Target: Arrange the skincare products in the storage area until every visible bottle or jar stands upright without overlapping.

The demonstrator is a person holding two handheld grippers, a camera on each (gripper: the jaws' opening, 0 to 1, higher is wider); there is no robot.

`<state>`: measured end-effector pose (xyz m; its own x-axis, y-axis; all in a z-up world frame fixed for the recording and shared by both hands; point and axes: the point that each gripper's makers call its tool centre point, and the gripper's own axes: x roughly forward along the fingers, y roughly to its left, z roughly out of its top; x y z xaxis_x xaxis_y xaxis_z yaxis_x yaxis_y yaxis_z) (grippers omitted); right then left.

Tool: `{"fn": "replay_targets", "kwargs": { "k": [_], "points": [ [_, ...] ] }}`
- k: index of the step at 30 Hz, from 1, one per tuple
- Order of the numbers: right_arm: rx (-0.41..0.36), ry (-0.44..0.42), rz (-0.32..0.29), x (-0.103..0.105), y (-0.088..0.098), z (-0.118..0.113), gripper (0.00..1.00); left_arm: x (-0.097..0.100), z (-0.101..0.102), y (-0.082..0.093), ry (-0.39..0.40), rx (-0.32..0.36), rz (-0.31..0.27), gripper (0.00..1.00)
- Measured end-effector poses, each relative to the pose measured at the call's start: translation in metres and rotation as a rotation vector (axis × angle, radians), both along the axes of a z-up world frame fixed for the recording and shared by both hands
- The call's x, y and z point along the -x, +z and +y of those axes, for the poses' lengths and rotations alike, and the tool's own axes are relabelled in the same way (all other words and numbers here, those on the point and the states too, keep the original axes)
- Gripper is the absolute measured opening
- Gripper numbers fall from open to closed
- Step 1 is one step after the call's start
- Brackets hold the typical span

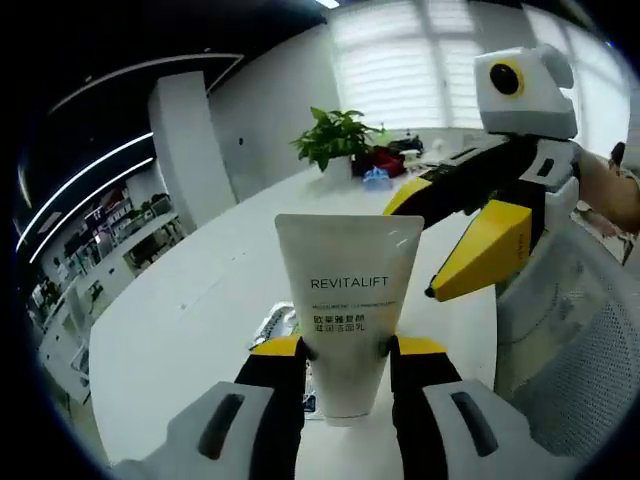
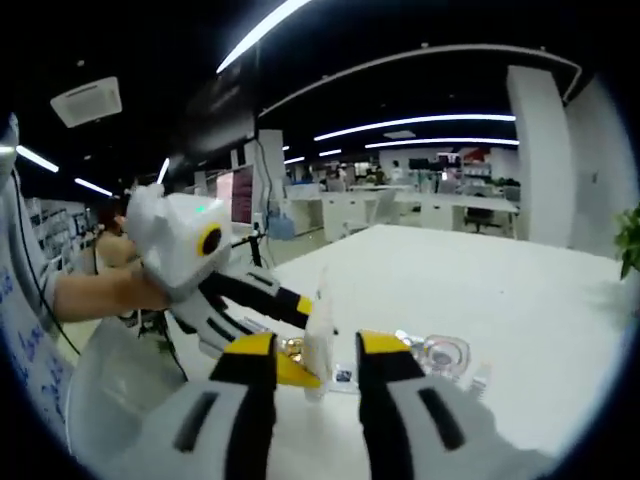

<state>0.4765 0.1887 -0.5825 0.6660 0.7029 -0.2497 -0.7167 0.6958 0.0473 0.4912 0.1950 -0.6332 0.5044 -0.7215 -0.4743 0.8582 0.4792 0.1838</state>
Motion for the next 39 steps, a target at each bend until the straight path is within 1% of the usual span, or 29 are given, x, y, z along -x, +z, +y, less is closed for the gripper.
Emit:
{"fn": "replay_targets", "kwargs": {
  "k": [2, 4, 6, 7, 9, 11, 13, 14, 15, 17, 18, 19, 20, 21, 22, 23, 26, 28, 30, 31, 33, 35, 36, 39],
  "points": [
    [0.009, 0.006, -0.004, -0.001, -0.002, 0.005, 0.27, 0.002, -0.001, 0.000, 0.013, -0.009, -0.013, 0.30],
    [0.010, 0.009, 0.000, -0.002, -0.003, 0.007, 0.23, 0.001, 0.000, 0.000, 0.043, -0.002, -0.022, 0.30],
    [0.010, 0.015, 0.010, -0.002, -0.005, 0.009, 0.18, 0.001, -0.002, 0.001, 0.055, 0.003, -0.027, 0.30],
    [0.015, 0.010, 0.008, -0.003, -0.006, 0.009, 0.16, 0.001, -0.002, 0.001, 0.068, 0.004, -0.027, 0.30],
    [0.017, 0.003, 0.008, -0.006, -0.006, 0.008, 0.11, 0.000, -0.001, 0.001, 0.092, 0.012, -0.030, 0.30],
    [0.006, 0.002, 0.017, -0.007, -0.004, 0.007, 0.10, -0.004, -0.001, 0.002, 0.112, 0.038, -0.018, 0.30],
    [0.031, 0.004, -0.009, -0.009, -0.002, 0.006, 0.08, -0.004, -0.001, 0.003, 0.113, 0.058, -0.006, 0.30],
    [0.046, 0.019, -0.019, -0.009, -0.001, 0.006, 0.08, -0.004, -0.001, 0.003, 0.110, 0.064, -0.004, 0.30],
    [0.044, 0.026, -0.018, -0.009, 0.000, 0.007, 0.08, -0.004, -0.001, 0.004, 0.108, 0.073, -0.001, 0.31],
    [0.040, 0.068, -0.016, -0.008, 0.002, 0.009, 0.07, -0.003, -0.001, 0.004, 0.095, 0.078, 0.007, 0.31],
    [0.033, 0.101, -0.014, -0.007, 0.003, 0.011, 0.06, -0.002, -0.001, 0.006, 0.073, 0.082, -0.003, 0.31],
    [0.043, 0.126, -0.023, -0.006, 0.004, 0.012, 0.06, -0.002, -0.002, 0.008, 0.054, 0.079, -0.013, 0.31],
    [0.073, 0.175, -0.047, -0.004, 0.004, 0.014, 0.06, 0.000, -0.002, 0.008, 0.027, 0.073, -0.013, 0.32],
    [0.086, 0.194, -0.059, -0.004, 0.004, 0.014, 0.06, 0.001, -0.002, 0.008, 0.007, 0.071, -0.012, 0.31],
    [0.099, 0.215, -0.059, -0.004, 0.003, 0.014, 0.06, 0.003, -0.002, 0.009, -0.026, 0.072, -0.012, 0.31],
    [0.116, 0.233, -0.054, -0.002, 0.002, 0.014, 0.06, 0.005, -0.002, 0.007, -0.050, 0.067, -0.003, 0.30],
    [0.155, 0.319, -0.071, -0.001, 0.001, 0.014, 0.05, 0.011, -0.003, 0.004, -0.134, 0.060, 0.018, 0.27],
    [0.173, 0.365, -0.062, 0.000, -0.001, 0.013, 0.05, 0.011, -0.003, 0.002, -0.164, 0.065, 0.024, 0.25],
    [0.148, 0.416, -0.068, 0.003, 0.001, 0.015, 0.05, 0.017, -0.008, -0.001, -0.222, 0.086, 0.057, 0.25],
    [0.148, 0.435, -0.061, 0.002, -0.002, 0.014, 0.05, 0.016, -0.007, -0.004, -0.227, 0.086, 0.071, 0.25],
    [0.139, 0.480, -0.064, 0.005, -0.002, 0.015, 0.05, 0.017, -0.008, -0.009, -0.239, 0.086, 0.080, 0.23],
    [0.123, 0.485, -0.055, 0.007, -0.003, 0.015, 0.05, 0.019, -0.009, -0.012, -0.253, 0.099, 0.093, 0.22],
    [0.131, 0.493, -0.061, 0.008, -0.004, 0.015, 0.05, 0.019, -0.009, -0.012, -0.255, 0.102, 0.097, 0.21],
    [0.124, 0.496, -0.055, 0.008, -0.006, 0.015, 0.05, 0.020, -0.010, -0.014, -0.256, 0.108, 0.104, 0.21]
  ]
}}
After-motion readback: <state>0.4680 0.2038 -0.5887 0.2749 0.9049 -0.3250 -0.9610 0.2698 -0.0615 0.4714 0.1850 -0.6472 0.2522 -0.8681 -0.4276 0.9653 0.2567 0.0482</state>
